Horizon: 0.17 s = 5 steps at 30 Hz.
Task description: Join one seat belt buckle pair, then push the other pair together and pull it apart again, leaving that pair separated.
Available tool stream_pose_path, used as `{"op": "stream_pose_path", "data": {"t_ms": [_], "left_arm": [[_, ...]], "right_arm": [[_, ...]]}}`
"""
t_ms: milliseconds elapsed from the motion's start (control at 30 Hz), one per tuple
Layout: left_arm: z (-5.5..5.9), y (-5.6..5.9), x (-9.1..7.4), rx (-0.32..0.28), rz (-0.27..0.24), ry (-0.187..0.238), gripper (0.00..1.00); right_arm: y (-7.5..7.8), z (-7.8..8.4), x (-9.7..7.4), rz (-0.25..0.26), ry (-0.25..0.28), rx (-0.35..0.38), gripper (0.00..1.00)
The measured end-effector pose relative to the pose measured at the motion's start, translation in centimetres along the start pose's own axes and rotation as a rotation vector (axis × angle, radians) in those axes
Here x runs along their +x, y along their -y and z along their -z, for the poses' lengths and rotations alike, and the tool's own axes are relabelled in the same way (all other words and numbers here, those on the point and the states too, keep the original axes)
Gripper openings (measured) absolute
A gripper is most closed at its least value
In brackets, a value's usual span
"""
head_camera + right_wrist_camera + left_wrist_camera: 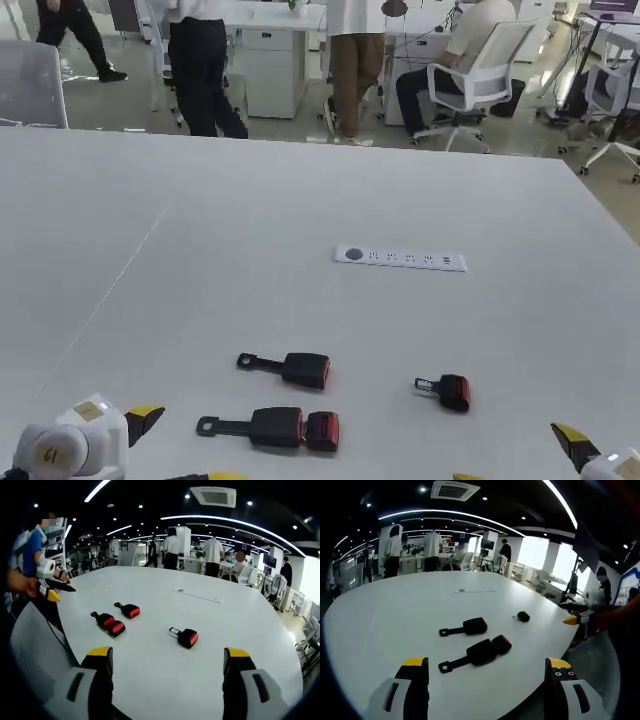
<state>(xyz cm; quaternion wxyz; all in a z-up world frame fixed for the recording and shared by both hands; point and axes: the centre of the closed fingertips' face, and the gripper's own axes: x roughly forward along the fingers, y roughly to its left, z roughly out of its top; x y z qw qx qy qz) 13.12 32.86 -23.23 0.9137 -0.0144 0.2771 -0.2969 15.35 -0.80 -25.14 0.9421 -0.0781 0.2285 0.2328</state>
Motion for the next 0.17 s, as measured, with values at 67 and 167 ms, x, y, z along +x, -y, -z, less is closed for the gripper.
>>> {"op": "stream_pose_path", "data": {"t_ms": [67,167], "left_arm": [[-0.19,0.24,0.03,0.008,0.002,-0.001,0.99],[-0.31,0.26,0.1,0.015,0.006,-0.006,0.98]], "right_arm": [[0.06,-0.03,-0.07,0.0,-0.002,-0.001,0.92],[0.0,-0.2,-0.24,0.0,0.002,-0.003,0.92]]}}
